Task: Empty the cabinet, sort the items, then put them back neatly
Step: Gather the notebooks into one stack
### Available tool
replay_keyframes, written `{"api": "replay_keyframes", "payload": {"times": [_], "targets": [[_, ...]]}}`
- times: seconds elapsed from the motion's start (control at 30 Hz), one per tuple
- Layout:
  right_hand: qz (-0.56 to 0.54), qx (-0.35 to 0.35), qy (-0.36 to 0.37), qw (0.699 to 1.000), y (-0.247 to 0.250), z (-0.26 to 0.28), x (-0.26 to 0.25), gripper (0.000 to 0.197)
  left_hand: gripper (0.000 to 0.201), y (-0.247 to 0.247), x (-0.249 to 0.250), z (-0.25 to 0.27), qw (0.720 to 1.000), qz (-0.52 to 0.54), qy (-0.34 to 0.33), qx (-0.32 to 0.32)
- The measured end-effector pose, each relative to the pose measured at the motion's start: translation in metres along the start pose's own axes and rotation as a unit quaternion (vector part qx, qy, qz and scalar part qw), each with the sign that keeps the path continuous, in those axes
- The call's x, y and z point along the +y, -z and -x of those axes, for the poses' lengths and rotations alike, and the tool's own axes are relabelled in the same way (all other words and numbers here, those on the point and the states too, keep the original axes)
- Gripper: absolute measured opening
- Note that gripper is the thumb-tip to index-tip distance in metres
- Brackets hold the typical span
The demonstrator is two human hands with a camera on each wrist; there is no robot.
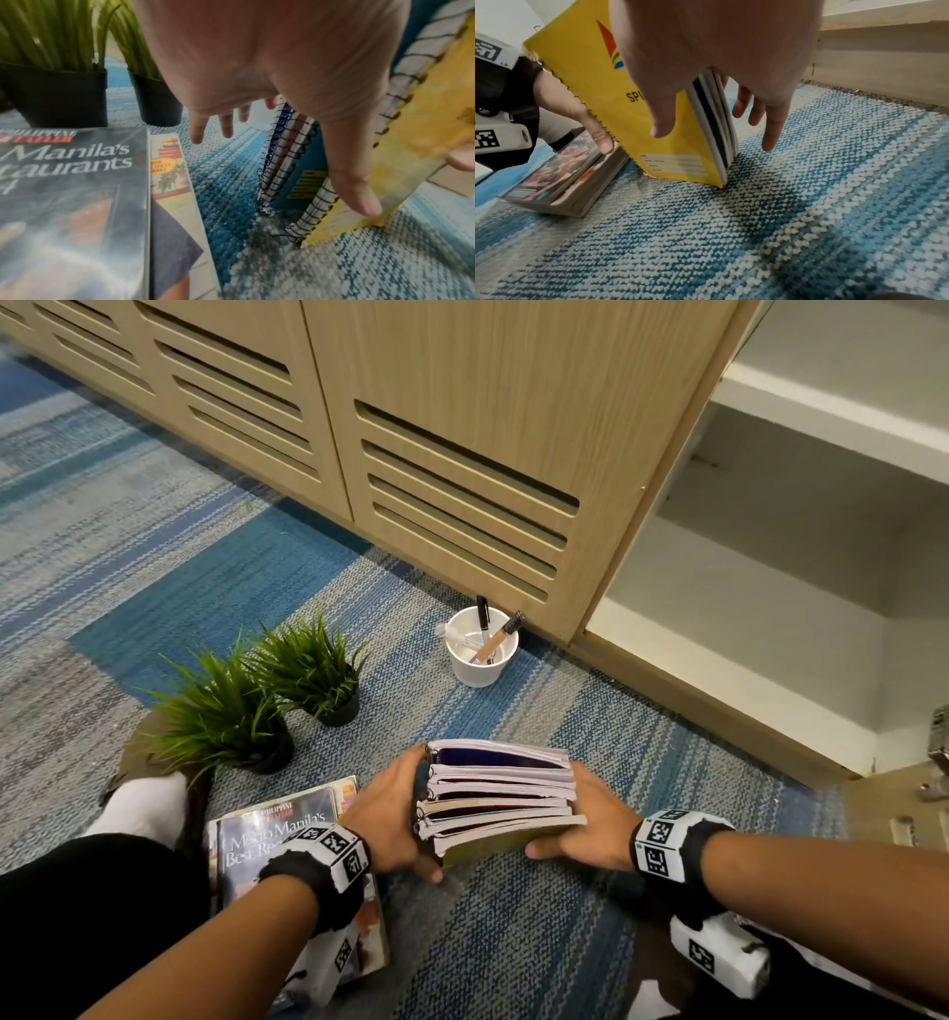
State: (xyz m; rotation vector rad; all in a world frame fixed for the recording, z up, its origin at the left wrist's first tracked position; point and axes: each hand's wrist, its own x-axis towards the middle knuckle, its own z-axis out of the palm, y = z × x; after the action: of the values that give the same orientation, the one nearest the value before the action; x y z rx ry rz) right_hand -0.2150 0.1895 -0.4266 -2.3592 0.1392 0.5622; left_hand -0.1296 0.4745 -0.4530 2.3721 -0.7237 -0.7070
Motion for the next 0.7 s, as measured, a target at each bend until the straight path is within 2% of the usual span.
{"api": "replay_keyframes", "payload": {"times": [0.13,0.27,0.43,0.57,0.63,0.7], "targets": [[0.012,-0.006,0.022,1.0,0.007,0.003,-0.006,0.105,0.148,-0.007,-0.006,0.0,1.0,0.018,0.021,-0.006],[-0.022,0.006,0.026,0.999,0.0,0.006,-0.009,0.098,0.115,-0.025,-0.027,-0.005,0.999,0.007,0.037,0.007],[-0.049,0.019,0.029,0.998,0.0,0.007,-0.011,0.087,0.092,-0.019,-0.005,-0.009,0.998,0.017,-0.035,0.041],[-0.07,0.034,0.017,0.997,0.0,0.009,-0.015,0.082,0.082,-0.026,-0.01,-0.015,0.99,-0.124,-0.035,0.047],[-0.067,0.045,0.007,0.997,-0.001,0.011,-0.014,0.084,0.081,-0.024,-0.007,-0.014,0.988,-0.15,-0.02,0.039],[-0.066,0.058,0.007,0.996,-0.003,0.013,-0.014,0.082,0.087,-0.021,-0.005,-0.012,0.986,-0.163,-0.036,0.026]]}}
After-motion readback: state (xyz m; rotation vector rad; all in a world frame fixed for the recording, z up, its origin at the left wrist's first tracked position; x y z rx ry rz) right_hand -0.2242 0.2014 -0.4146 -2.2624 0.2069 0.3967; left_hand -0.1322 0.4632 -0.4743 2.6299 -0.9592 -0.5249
